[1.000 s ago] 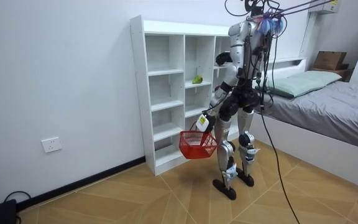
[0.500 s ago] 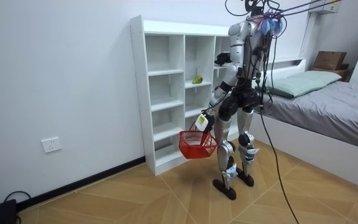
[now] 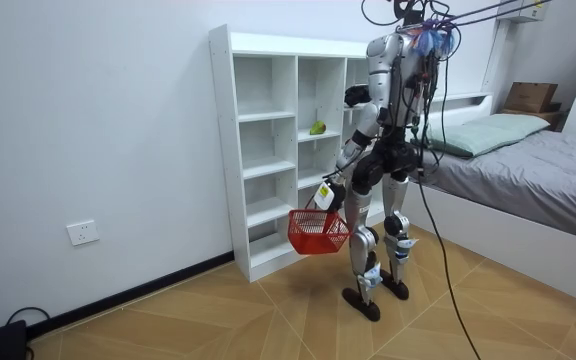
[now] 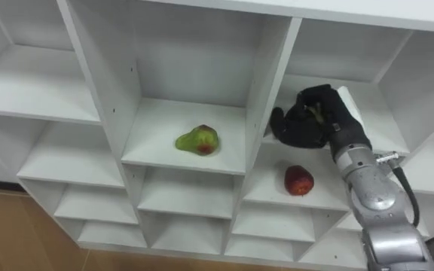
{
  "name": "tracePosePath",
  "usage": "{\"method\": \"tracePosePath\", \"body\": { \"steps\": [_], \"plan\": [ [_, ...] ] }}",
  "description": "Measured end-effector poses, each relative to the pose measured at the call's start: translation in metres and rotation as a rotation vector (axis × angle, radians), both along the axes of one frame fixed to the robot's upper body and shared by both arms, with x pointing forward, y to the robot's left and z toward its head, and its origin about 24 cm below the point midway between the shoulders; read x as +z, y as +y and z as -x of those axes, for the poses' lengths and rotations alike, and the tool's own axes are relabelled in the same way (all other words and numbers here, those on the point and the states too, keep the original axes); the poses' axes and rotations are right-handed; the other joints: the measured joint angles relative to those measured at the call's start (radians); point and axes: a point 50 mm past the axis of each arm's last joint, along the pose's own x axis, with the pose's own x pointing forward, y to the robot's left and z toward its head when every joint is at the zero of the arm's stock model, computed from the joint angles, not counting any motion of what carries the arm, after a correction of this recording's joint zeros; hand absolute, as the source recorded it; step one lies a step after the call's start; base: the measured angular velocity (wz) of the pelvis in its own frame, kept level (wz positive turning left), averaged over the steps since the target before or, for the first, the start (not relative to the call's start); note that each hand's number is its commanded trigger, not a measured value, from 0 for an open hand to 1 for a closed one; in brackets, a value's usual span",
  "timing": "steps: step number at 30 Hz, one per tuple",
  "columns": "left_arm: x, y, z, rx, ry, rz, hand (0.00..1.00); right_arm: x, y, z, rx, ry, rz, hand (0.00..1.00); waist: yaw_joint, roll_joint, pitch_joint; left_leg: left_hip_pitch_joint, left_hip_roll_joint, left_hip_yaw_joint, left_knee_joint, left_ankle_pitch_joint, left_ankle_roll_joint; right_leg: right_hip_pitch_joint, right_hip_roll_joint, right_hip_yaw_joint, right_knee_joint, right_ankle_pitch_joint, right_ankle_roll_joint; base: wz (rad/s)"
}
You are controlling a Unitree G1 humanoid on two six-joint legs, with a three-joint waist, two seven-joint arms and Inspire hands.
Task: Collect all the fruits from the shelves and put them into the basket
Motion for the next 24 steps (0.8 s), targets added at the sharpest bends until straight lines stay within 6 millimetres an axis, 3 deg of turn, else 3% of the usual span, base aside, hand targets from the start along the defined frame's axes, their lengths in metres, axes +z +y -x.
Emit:
{"method": "tracePosePath", "body": {
  "steps": [7,17,21,24],
  "plan": [
    [0.0,-0.002,-0.003,0.0,-0.009,0.004,1.0,-0.001,0.009,0.002,0.071,0.027,-0.185,1.0,-0.003,0.013,-0.0011,0.009,0.008,0.032,-0.011,0.0,-0.001,-0.011,0.006,0.025,0.001,0.0,-0.001,-0.13],
    [0.001,-0.005,-0.019,-0.075,-0.024,0.001,1.0,0.003,0.023,0.011,0.15,0.038,-0.266,1.0,0.007,0.012,-0.0036,-0.001,0.023,0.059,-0.012,0.003,-0.007,-0.036,0.015,0.062,0.001,0.008,-0.012,-0.13],
    [0.001,-0.006,-0.021,-0.049,-0.035,0.011,1.0,-0.003,0.035,0.014,0.182,0.061,-0.359,1.0,0.016,0.005,-0.0064,0.014,0.035,0.068,-0.019,0.004,-0.011,-0.036,0.026,0.073,-0.001,0.014,-0.021,-0.18],
    [0.001,-0.009,-0.026,-0.046,-0.051,0.013,1.0,-0.018,0.056,0.028,0.275,0.124,-0.485,1.0,0.017,0.0,-0.0068,0.013,0.038,0.069,-0.018,0.006,-0.017,-0.035,0.028,0.059,-0.002,0.015,-0.023,0.04]
  ]
}}
